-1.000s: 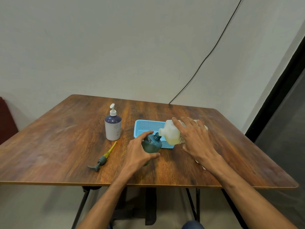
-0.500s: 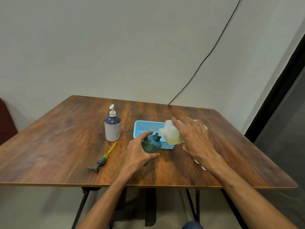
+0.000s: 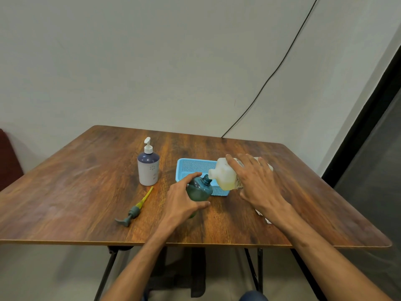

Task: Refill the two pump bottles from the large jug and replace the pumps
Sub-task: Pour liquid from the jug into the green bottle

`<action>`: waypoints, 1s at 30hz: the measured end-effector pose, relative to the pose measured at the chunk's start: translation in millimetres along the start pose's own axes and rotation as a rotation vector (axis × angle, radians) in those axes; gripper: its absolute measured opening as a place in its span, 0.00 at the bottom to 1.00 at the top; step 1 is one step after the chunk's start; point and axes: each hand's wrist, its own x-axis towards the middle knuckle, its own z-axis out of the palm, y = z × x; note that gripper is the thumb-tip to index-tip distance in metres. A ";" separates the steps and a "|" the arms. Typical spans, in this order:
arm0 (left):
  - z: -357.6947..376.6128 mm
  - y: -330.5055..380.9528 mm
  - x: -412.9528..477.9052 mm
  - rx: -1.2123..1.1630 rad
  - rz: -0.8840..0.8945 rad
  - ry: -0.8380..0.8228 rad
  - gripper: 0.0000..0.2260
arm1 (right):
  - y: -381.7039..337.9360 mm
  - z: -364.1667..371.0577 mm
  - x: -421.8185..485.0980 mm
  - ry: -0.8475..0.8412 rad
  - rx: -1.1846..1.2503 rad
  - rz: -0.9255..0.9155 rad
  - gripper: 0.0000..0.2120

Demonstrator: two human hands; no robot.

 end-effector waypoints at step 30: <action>-0.1 3.5 -1.1 -0.009 -0.010 -0.003 0.37 | 4.1 4.7 -0.9 0.025 0.012 0.000 0.46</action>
